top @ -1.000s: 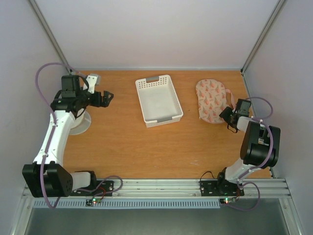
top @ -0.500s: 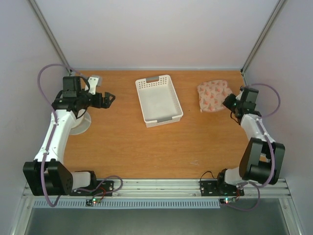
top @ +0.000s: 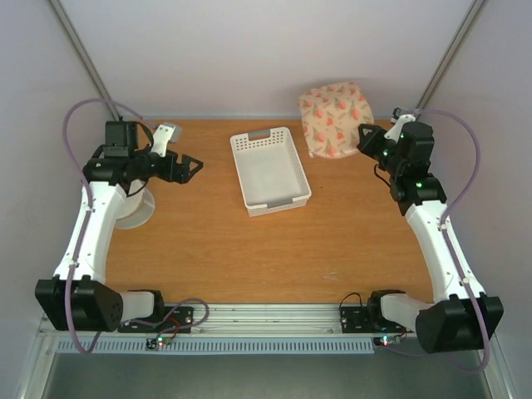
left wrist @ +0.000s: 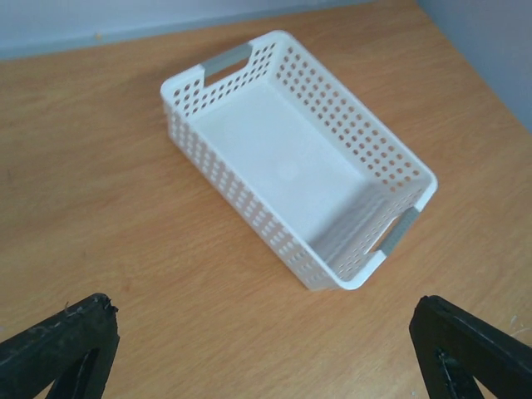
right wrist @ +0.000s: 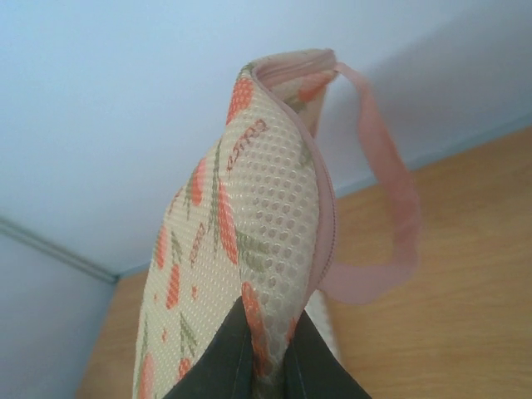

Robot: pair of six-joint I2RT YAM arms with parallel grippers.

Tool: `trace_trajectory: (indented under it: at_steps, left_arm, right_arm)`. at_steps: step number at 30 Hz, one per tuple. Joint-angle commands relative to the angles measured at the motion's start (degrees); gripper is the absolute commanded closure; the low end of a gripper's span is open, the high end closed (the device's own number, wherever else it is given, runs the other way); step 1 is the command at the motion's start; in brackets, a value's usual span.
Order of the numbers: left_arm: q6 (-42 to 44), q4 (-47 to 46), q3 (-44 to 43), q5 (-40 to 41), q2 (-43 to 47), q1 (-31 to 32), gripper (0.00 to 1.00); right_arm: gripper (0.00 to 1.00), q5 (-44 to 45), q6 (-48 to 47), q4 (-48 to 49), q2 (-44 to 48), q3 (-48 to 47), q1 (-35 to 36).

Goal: Unzip the laundry bag and remove the bra

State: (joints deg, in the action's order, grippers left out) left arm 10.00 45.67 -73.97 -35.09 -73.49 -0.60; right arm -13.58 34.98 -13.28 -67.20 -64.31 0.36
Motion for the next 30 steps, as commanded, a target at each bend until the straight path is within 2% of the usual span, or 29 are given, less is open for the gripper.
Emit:
trace_trajectory:
  at_steps: [1, 6, 10, 15, 17, 21, 25, 30]
  left_arm:
    - [8.05, 7.95, -6.99, -2.51, 2.58, 2.56, 0.04]
    - [22.45, 20.17, -13.67, -1.42, 6.63, 3.81, 0.05]
    - [35.97, 20.58, -11.28, -0.26, 14.21, 4.42, 0.07]
    - [55.47, 11.63, -0.95, -5.45, 28.57, 4.43, 0.11]
    - [57.25, 4.05, 2.84, -8.19, 31.96, 4.39, 0.12]
    - [59.14, -8.51, 9.64, -11.67, 35.15, 4.38, 0.13]
    - [72.34, -16.57, 16.89, -14.46, 37.79, 4.38, 0.11]
    - [80.44, -21.64, 22.19, -15.29, 38.99, 4.38, 0.08]
  right_arm:
    - [0.99, 0.81, 3.44, 0.17, 3.09, -5.34, 7.71]
    - [0.99, 2.52, 3.97, -1.81, 4.55, -6.74, 17.03]
    - [0.99, 4.75, 4.95, -1.29, 5.94, -6.02, 24.01]
    - [0.99, 4.79, 5.82, -0.11, 5.28, -5.98, 32.58]
    - [0.99, 3.94, 6.27, 0.66, 4.42, -6.00, 35.49]
    - [0.99, 4.08, 6.79, 1.98, 2.25, -6.21, 41.10]
    - [0.99, 2.96, 8.07, 4.30, -0.24, -6.00, 44.23]
    - [0.99, 2.45, 9.10, 7.08, -4.68, -7.07, 47.79]
